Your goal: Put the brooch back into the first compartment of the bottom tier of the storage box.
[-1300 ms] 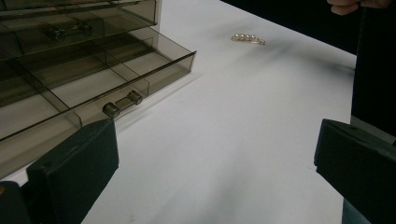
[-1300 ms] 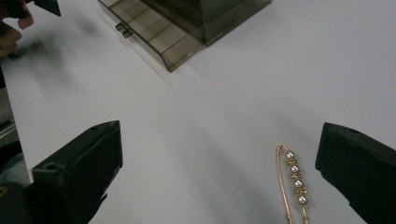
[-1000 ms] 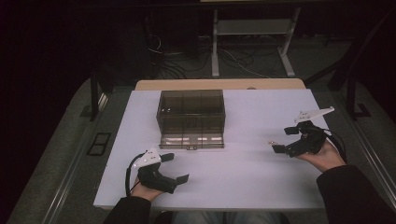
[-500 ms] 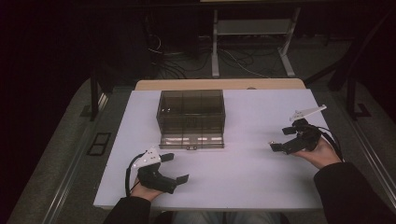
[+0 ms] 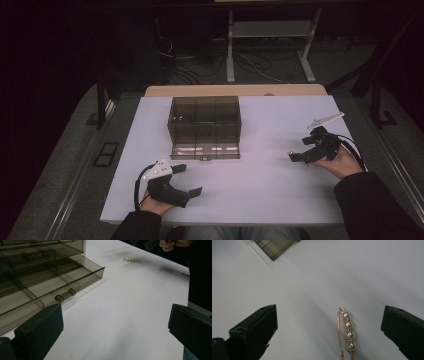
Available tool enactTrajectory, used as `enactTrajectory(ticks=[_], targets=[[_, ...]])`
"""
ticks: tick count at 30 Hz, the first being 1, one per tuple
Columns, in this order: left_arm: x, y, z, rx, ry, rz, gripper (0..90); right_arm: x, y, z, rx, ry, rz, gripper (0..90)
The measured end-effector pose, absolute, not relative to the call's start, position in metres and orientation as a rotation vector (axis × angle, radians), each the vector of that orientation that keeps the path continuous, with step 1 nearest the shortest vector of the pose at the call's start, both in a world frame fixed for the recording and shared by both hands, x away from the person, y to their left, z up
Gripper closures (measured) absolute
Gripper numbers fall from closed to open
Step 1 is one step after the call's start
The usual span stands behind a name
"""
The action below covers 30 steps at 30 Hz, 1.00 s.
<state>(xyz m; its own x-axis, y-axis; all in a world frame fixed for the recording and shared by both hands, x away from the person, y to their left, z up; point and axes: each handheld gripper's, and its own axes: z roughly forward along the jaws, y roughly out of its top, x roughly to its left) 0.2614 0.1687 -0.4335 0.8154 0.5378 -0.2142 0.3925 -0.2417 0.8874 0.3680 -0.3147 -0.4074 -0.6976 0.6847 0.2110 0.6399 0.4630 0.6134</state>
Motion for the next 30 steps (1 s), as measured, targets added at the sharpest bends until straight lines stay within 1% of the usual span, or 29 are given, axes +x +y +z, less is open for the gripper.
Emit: enactTrajectory(ticks=[10,11,12,13,16,17,19,20,21,23,24,26,27,28,29,30], targets=[[0.261,0.168,-0.433,1.864,0.705,0.161,0.0,0.375,-0.318,-0.417,1.192,2.669,0.99,0.3],[0.261,0.168,-0.433,1.863,0.707,0.16,0.0,0.376,-0.318,-0.418,1.193,2.674,0.964,3.7],[0.261,0.168,-0.433,1.865,0.706,0.162,0.0,0.376,-0.318,-0.418,1.193,2.674,0.964,3.7],[0.261,0.168,-0.433,1.867,0.705,0.163,0.0,0.376,-0.319,-0.419,1.181,2.684,0.962,8.3],[0.26,0.168,-0.433,1.868,0.703,0.164,0.0,0.377,-0.318,-0.421,1.165,2.688,0.934,9.0],[0.26,0.168,-0.433,1.868,0.703,0.163,0.0,0.377,-0.318,-0.422,1.153,2.702,0.922,16.1],[0.26,0.168,-0.433,1.87,0.702,0.164,0.0,0.378,-0.318,-0.423,1.15,2.702,0.913,16.2],[0.26,0.168,-0.433,1.869,0.702,0.164,0.0,0.379,-0.317,-0.424,1.144,2.714,0.9,21.7],[0.26,0.168,-0.433,1.869,0.702,0.164,0.0,0.379,-0.317,-0.424,1.144,2.714,0.9,21.7],[0.26,0.168,-0.433,1.87,0.701,0.164,0.0,0.38,-0.317,-0.426,1.124,2.731,0.877,27.2],[0.26,0.168,-0.433,1.87,0.701,0.164,0.0,0.38,-0.317,-0.426,1.124,2.731,0.877,27.2],[0.26,0.168,-0.433,1.87,0.7,0.163,0.0,0.38,-0.315,-0.428,1.104,2.747,0.861,34.3],[0.26,0.168,-0.433,1.871,0.698,0.163,0.0,0.38,-0.315,-0.428,1.104,2.747,0.861,34.3],[0.26,0.168,-0.433,1.87,0.699,0.163,0.0,0.38,-0.315,-0.429,1.097,2.752,0.85,38.7],[0.26,0.168,-0.433,1.871,0.699,0.163,0.0,0.38,-0.315,-0.429,1.097,2.752,0.85,38.7],[0.26,0.168,-0.433,1.87,0.699,0.163,0.0,0.38,-0.314,-0.429,1.09,2.751,0.839,42.6]])
